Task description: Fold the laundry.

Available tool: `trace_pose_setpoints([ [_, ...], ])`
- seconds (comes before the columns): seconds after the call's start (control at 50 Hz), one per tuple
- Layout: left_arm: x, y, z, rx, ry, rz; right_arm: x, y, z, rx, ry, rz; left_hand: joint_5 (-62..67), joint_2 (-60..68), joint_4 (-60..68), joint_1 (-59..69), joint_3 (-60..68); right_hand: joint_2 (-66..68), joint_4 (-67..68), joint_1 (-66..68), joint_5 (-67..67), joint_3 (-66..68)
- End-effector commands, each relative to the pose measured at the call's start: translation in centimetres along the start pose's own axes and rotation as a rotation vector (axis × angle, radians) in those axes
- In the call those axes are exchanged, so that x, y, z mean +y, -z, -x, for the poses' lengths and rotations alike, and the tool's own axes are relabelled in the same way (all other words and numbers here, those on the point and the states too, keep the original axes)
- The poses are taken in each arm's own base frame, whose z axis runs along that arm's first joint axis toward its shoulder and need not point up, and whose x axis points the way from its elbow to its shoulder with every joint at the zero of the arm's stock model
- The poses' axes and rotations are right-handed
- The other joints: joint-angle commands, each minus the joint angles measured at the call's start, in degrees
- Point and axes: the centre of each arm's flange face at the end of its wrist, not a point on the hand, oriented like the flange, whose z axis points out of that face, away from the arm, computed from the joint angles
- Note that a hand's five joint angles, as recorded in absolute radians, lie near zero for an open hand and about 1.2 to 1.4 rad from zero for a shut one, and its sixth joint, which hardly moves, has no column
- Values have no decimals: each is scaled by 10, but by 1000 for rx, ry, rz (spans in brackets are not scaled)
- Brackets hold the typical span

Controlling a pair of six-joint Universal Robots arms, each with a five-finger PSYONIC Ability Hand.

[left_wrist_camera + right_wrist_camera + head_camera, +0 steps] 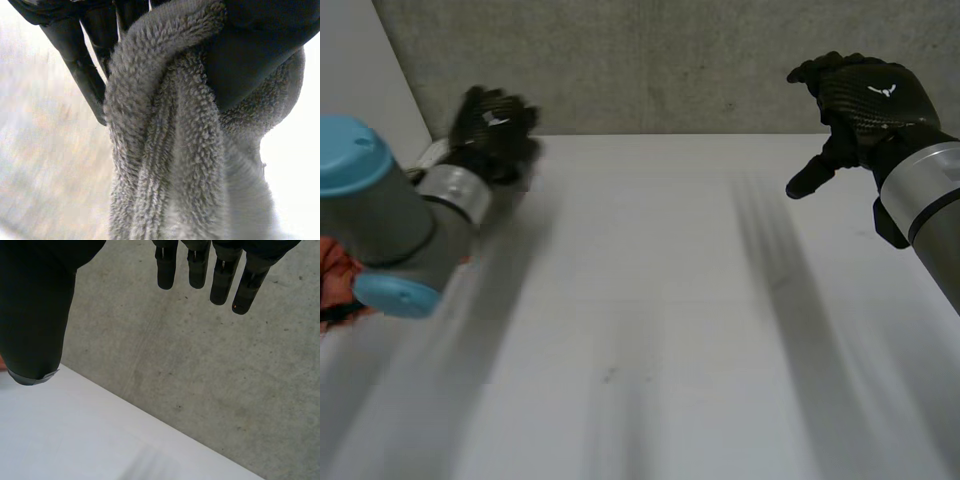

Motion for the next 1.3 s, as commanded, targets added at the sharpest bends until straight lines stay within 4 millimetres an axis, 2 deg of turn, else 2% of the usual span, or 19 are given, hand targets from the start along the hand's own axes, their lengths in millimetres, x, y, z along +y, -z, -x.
trace_pose_setpoints([
  [0.02, -66, 77, -111, 323, 228, -72, -5, -3, -15, 44, 2, -15, 158, 122, 116, 170, 127, -21, -28, -9, -35, -18],
  [0.06, -70, 94, -130, 388, 237, -67, -6, -4, -19, 56, 3, -17, 158, 122, 116, 170, 127, -21, -28, -9, -35, -18],
  [0.08, -71, 101, -140, 416, 236, -63, -7, -4, -21, 60, 4, -20, 95, 59, 53, 107, 64, -21, -28, -9, -35, -18],
  [0.1, -67, 109, -153, 456, 228, -43, -7, -4, -23, 66, 4, -19, -315, -352, -357, -303, -346, -21, -28, -9, -35, -18],
  [0.12, -64, 111, -157, 467, 221, -30, -7, -4, -24, 68, 3, -19, -521, -557, -563, -509, -552, -21, -28, -9, -35, -18],
  [0.14, -60, 112, -160, 472, 215, -15, -7, -4, -24, 68, 4, -19, -542, -578, -584, -530, -573, -21, -28, -9, -35, -18],
  [0.22, -56, 105, -152, 427, 182, 6, -6, -5, -24, 66, 4, -16, -542, -578, -584, -530, -573, -21, -28, -9, -35, -18],
  [0.3, -49, 80, -105, 261, 158, 28, -3, -5, -22, 57, 21, -1, -542, -578, -584, -530, -573, -21, -28, -9, -35, -18],
  [0.32, -50, 74, -86, 209, 157, 27, -2, -4, -19, 49, 49, 5, -542, -578, -584, -530, -573, -21, -28, -9, -35, -18],
  [0.38, -49, 68, -62, 147, 153, 30, 1, -4, -17, 36, 110, 21, -542, -578, -584, -530, -573, -21, -28, -9, -35, -18],
  [0.46, -32, 64, -33, 86, 145, 101, 25, -7, -11, -22, 242, 130, -542, -578, -584, -530, -573, -21, -28, -9, -35, -18],
  [0.5, -13, 64, -20, 75, 142, 177, 41, -3, -1, -82, 322, 208, -542, -578, -584, -530, -573, -21, -28, -9, -35, -18],
  [0.54, -2, 67, -16, 90, 145, 226, 49, 1, 10, -131, 366, 249, -540, -576, -582, -528, -571, -21, -28, -9, -35, -18],
  [0.62, 22, 81, -17, 167, 180, 358, 78, 14, 49, -293, 453, 333, -526, -563, -568, -514, -557, -21, -28, -9, -35, -18],
  [0.7, 48, 96, -19, 204, 214, 489, 92, 22, 80, -402, 469, 326, -498, -534, -540, -486, -529, -21, -28, -9, -35, -18],
  [0.84, 74, 102, -7, 147, 231, 568, 106, 7, 115, -527, 421, 250, -469, -505, -511, -457, -500, -21, -28, -9, -35, -18],
  [0.94, 86, 109, -2, 104, 273, 599, 113, -21, 152, -609, 310, 197, -457, -494, -499, -445, -489, -21, -28, -9, -35, -18],
  [1.1, 78, 123, 5, 60, 323, 586, 148, -58, 173, -633, 287, 242, -459, -495, -501, -447, -490, -21, -28, -9, -35, -18],
  [1.3, 73, 126, 7, 43, 321, 556, 170, -81, 168, -515, 382, 308, -467, -504, -510, -455, -499, -21, -28, -9, -35, -18],
])
